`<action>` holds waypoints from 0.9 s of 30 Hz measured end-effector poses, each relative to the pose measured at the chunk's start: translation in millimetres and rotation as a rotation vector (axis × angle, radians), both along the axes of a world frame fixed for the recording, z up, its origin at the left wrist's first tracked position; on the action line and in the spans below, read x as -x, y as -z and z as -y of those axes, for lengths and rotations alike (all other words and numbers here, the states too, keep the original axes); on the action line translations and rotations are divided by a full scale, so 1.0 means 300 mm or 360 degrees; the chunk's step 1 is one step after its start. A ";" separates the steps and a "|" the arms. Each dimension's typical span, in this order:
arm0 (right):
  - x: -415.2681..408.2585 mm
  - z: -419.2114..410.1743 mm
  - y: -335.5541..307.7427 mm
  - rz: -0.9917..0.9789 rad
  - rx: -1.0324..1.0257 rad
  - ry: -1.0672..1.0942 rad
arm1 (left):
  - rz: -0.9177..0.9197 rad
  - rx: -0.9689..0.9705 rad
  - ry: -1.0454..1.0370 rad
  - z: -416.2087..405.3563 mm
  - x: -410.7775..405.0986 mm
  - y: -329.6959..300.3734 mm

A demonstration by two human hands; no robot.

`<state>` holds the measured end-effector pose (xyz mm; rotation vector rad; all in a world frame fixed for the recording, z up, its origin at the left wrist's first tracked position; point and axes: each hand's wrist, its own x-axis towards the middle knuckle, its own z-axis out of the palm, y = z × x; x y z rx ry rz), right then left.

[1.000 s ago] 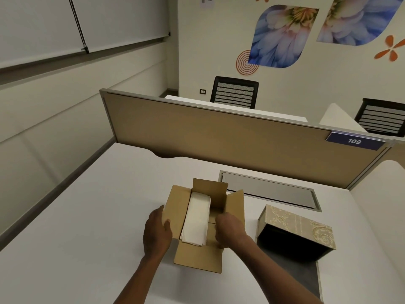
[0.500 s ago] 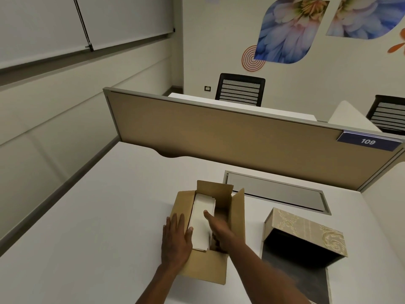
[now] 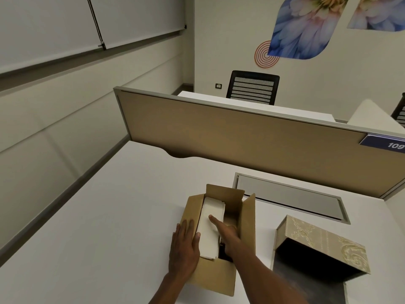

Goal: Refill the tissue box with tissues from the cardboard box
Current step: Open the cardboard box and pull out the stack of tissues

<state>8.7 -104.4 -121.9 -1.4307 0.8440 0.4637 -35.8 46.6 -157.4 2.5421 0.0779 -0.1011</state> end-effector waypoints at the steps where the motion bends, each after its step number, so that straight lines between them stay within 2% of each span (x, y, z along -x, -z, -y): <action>1: -0.003 0.001 0.006 -0.0010 -0.0017 0.0011 | 0.0007 0.0022 -0.0002 -0.001 0.001 -0.001; 6: -0.008 -0.002 0.020 -0.0012 -0.0043 0.0026 | 0.0048 0.0090 -0.0021 -0.004 0.007 -0.007; 15: -0.018 0.027 0.000 -0.0027 -0.0124 -0.0146 | 0.0067 0.0140 -0.0012 -0.001 0.020 -0.002; 18: -0.005 0.009 0.014 -0.0030 0.0007 -0.0188 | 0.0055 0.0139 -0.0024 -0.001 0.020 0.002; 23: 0.016 -0.047 0.000 0.0043 0.0499 -0.0300 | 0.0034 0.0161 -0.0064 -0.002 0.016 0.006; 27: 0.014 -0.053 -0.011 0.0079 0.0440 -0.0241 | 0.0041 0.0153 -0.0078 -0.006 0.015 0.001</action>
